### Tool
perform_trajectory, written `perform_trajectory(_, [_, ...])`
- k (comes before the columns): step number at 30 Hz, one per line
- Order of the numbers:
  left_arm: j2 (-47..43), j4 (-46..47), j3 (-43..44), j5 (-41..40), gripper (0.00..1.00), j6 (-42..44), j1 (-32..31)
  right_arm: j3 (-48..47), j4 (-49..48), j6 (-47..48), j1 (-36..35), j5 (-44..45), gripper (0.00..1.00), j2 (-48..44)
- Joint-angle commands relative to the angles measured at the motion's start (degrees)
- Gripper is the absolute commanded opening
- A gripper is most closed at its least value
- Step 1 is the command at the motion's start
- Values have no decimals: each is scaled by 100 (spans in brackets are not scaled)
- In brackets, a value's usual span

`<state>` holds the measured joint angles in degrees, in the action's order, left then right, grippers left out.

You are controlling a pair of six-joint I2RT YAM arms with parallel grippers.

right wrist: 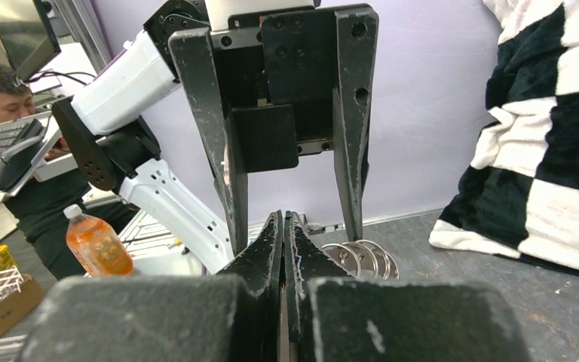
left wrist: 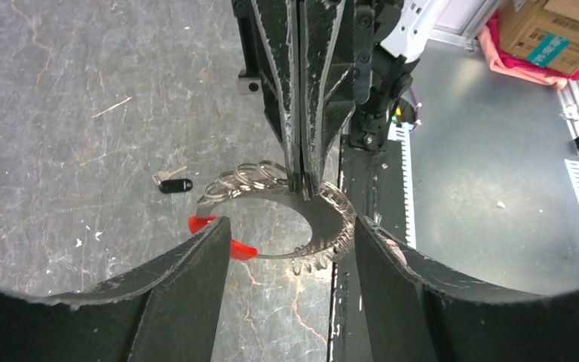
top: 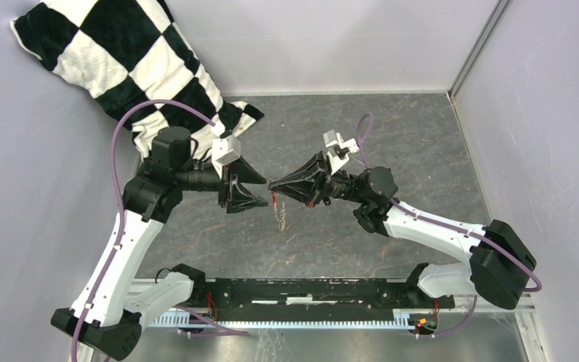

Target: Put the keys on the keyring

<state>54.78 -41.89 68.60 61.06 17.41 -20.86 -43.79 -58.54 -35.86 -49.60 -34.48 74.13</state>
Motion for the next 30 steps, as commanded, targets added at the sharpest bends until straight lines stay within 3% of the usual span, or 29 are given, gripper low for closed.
perform_trajectory(1, [-58, 465, 221, 512, 66, -883, -1, 62, -900, -395, 26, 124, 1, -114])
perform_trajectory(6, [-94, 500, 66, 348, 58, -817, 3, 81, -1814, -1123, 14, 252, 0, 119])
perform_trajectory(9, [-123, 907, -23, 195, 55, -1204, -2, 21, -2255, -1500, -14, 253, 1, 313])
perform_trajectory(15, [-177, 1438, 74, 403, 53, -1721, -3, -2, -2350, -1620, -99, 458, 0, 438])
perform_trajectory(27, [-264, 1103, -148, 490, 48, -1393, 0, -370, -721, -293, -537, 992, 0, 273])
perform_trajectory(30, [-265, 1071, -154, 515, 39, -1259, -2, -428, -585, -165, -614, 1056, 1, 275])
